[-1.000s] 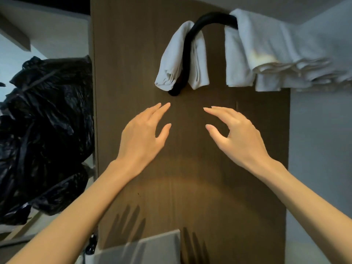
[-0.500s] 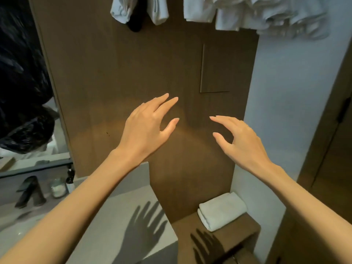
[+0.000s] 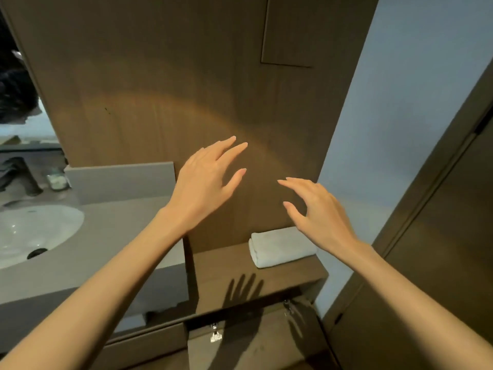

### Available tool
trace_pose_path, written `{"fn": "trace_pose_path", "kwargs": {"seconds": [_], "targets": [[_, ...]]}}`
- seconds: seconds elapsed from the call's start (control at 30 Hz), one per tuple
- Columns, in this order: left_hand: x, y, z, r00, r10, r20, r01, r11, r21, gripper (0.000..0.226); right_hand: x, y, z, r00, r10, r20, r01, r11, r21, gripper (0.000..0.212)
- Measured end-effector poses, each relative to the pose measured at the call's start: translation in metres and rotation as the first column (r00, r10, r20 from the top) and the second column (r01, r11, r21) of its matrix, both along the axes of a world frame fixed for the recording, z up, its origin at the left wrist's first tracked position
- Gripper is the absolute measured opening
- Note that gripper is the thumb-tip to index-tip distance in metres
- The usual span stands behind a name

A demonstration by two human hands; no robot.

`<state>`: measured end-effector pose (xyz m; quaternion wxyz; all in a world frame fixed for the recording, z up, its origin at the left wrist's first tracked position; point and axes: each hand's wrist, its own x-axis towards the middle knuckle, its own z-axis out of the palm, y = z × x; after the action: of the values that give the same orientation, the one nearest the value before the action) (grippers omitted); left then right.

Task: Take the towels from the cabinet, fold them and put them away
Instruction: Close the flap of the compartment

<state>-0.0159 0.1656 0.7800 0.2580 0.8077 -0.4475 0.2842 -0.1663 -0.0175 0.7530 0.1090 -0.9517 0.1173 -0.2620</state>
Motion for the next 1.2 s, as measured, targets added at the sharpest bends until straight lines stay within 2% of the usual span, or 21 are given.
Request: {"fn": "trace_pose_path", "kwargs": {"seconds": [0.3, 0.73, 0.83, 0.93, 1.2], "targets": [[-0.029, -0.037, -0.084, 0.991, 0.086, -0.105, -0.065, 0.981, 0.185, 0.051, -0.009, -0.064, -0.088, 0.985, 0.051, -0.165, -0.047, 0.998, 0.031, 0.04], [0.022, -0.099, -0.243, 0.903, 0.22, -0.368, -0.077, 0.928, 0.364, 0.053, 0.057, -0.134, -0.215, 0.921, 0.019, -0.389, -0.011, 1.0, 0.023, 0.044], [0.027, -0.11, -0.274, 0.876, 0.241, -0.418, -0.064, 0.916, 0.395, 0.053, 0.064, -0.143, -0.246, 0.938, 0.019, -0.346, -0.02, 1.0, 0.003, 0.042], [0.023, -0.115, -0.309, 0.845, 0.282, -0.455, -0.064, 0.897, 0.437, 0.054, 0.07, -0.153, -0.279, 0.931, 0.069, -0.359, -0.084, 0.996, -0.026, 0.037], [-0.019, -0.119, -0.412, 0.775, 0.422, -0.471, -0.16, 0.851, 0.5, 0.054, 0.064, -0.167, -0.377, 0.834, 0.248, -0.493, -0.234, 0.968, 0.091, 0.044]]}}
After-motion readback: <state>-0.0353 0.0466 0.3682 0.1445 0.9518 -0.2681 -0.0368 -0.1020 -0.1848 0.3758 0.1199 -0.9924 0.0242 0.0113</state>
